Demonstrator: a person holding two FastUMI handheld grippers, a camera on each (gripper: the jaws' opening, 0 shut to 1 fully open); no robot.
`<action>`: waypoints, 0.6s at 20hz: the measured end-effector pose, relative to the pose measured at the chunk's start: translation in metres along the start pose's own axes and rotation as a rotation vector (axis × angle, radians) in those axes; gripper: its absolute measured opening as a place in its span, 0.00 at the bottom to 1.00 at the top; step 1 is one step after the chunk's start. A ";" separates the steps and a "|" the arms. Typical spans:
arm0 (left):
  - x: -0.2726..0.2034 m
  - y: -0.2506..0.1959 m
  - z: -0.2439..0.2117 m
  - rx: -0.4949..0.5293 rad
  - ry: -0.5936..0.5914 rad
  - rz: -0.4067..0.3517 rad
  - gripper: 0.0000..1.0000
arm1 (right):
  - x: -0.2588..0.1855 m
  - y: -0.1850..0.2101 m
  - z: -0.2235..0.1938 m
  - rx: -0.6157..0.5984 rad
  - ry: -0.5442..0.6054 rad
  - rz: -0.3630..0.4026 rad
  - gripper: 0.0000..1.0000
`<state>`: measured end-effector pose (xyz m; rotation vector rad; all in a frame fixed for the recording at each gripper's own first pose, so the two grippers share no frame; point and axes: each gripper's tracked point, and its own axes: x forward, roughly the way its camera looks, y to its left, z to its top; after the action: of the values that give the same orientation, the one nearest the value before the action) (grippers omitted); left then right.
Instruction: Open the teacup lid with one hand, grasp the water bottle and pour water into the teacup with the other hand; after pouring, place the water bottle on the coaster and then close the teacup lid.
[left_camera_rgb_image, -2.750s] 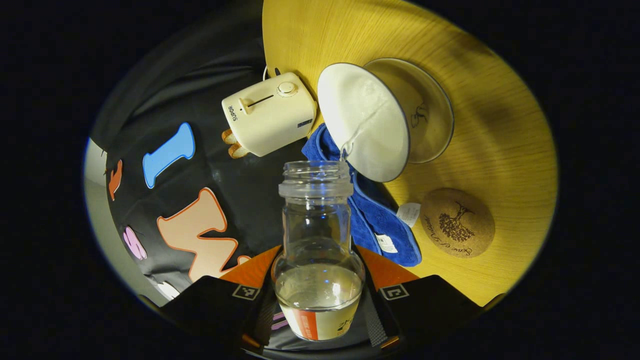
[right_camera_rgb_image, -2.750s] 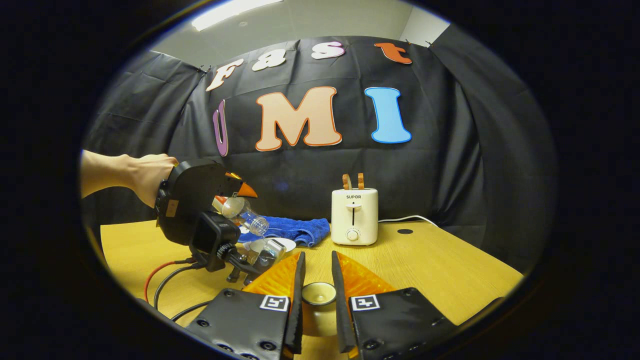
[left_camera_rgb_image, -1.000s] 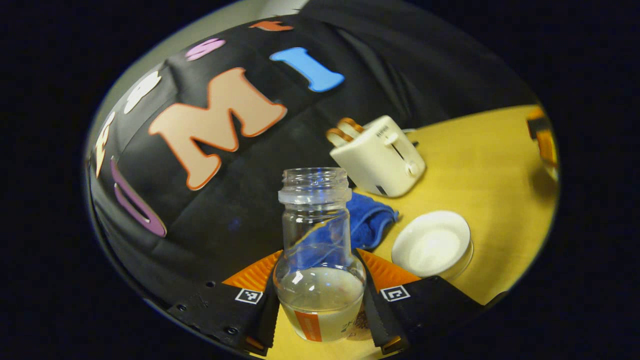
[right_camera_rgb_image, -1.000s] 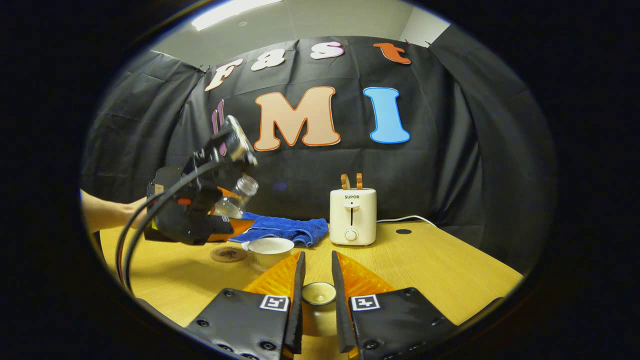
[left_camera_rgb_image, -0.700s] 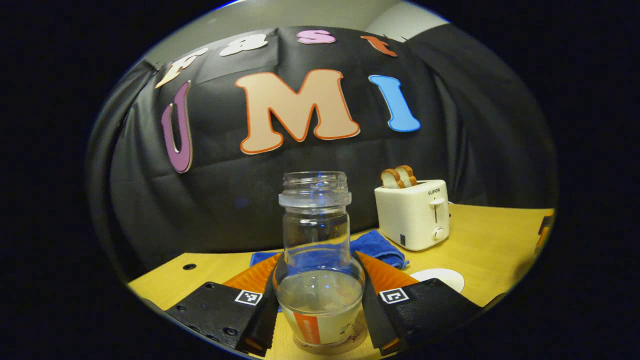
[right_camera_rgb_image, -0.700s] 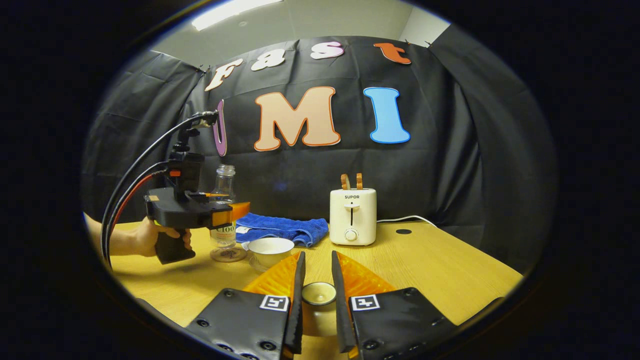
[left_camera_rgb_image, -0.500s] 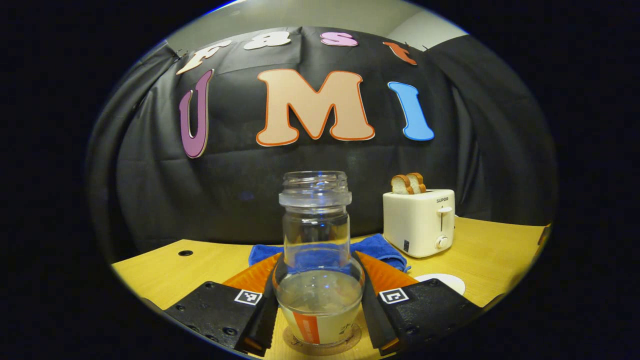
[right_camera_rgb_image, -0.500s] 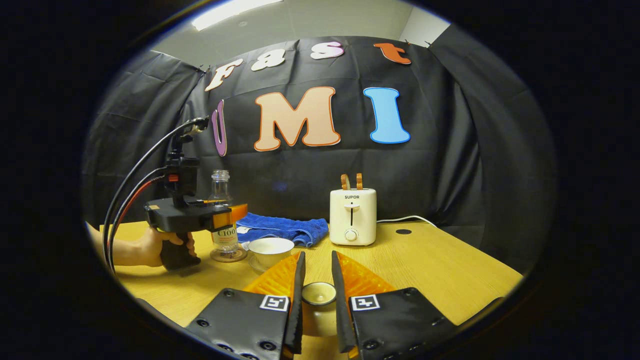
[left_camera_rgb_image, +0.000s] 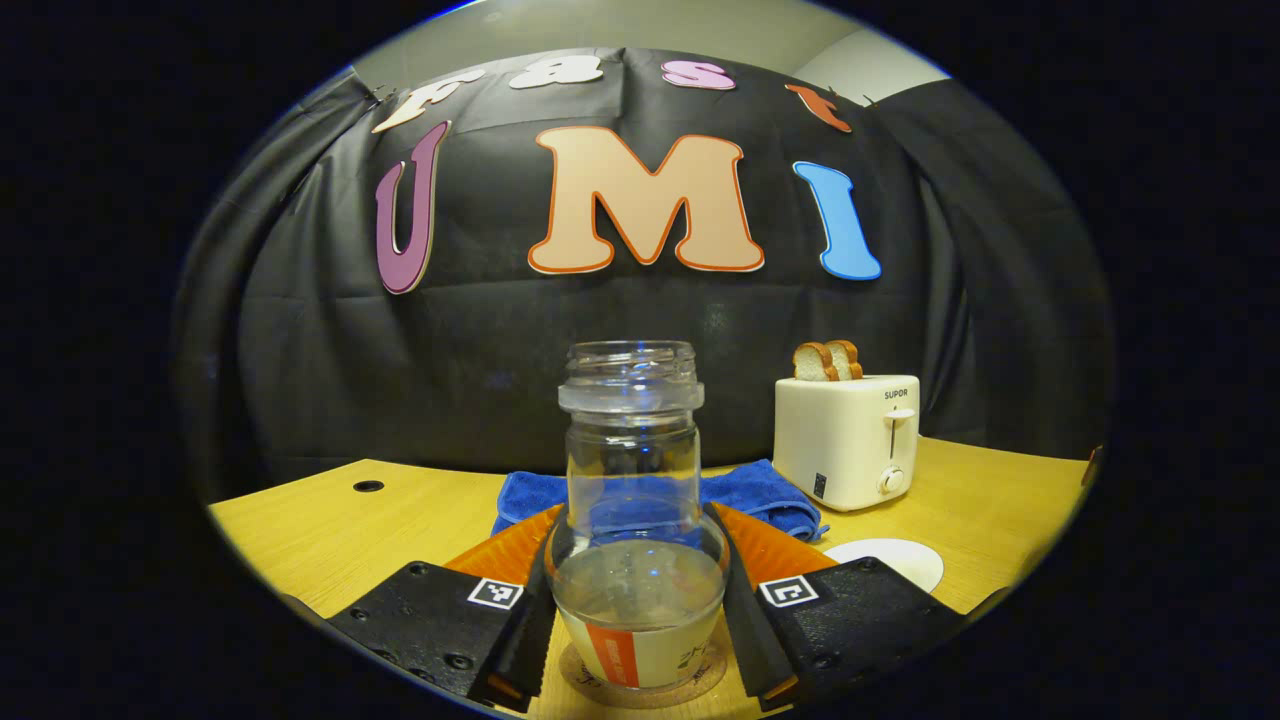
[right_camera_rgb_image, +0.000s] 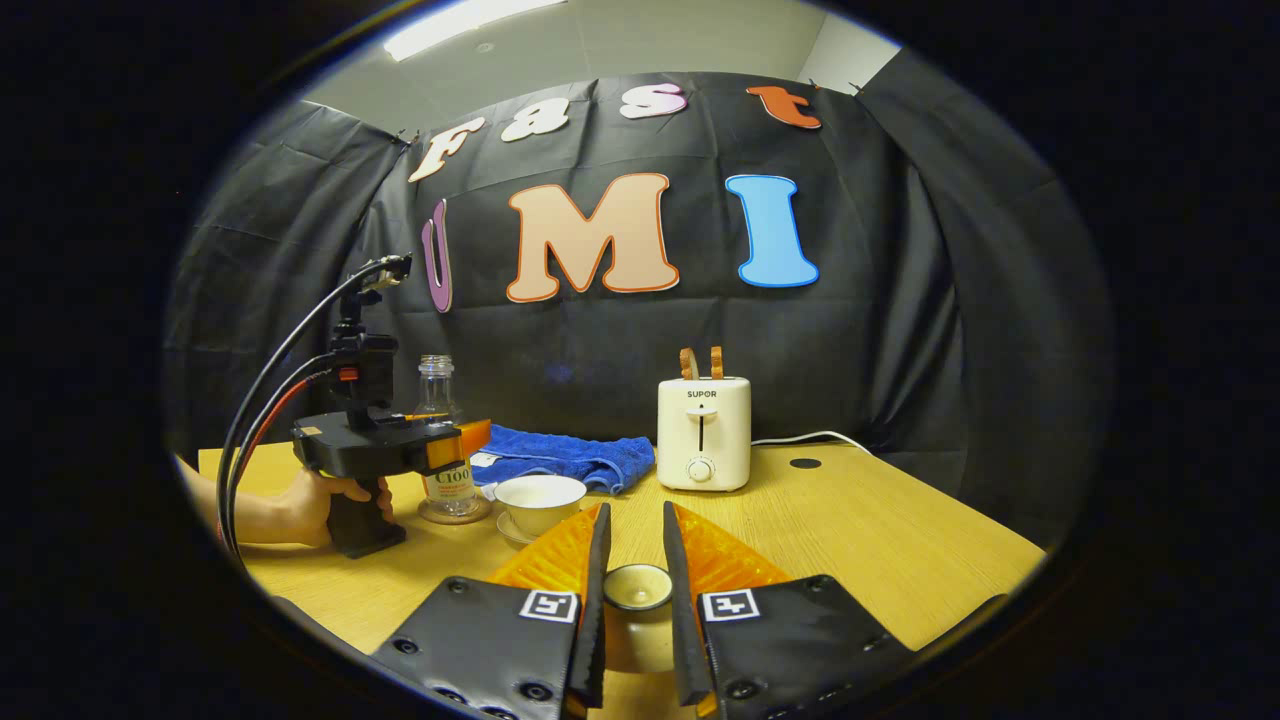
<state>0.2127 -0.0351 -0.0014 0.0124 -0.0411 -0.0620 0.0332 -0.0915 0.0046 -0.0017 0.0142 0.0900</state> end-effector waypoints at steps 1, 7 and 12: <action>-0.002 0.000 0.000 -0.002 0.001 0.000 0.70 | 0.000 0.000 -0.001 0.000 0.000 0.000 0.31; -0.002 0.002 -0.001 -0.017 -0.007 0.007 0.71 | 0.000 0.000 -0.001 0.000 -0.001 0.000 0.31; -0.004 -0.001 -0.003 -0.021 0.017 -0.015 0.79 | 0.000 0.000 -0.001 0.000 -0.001 -0.002 0.31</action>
<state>0.2085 -0.0359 -0.0047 -0.0074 -0.0233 -0.0777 0.0330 -0.0918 0.0031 -0.0013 0.0135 0.0879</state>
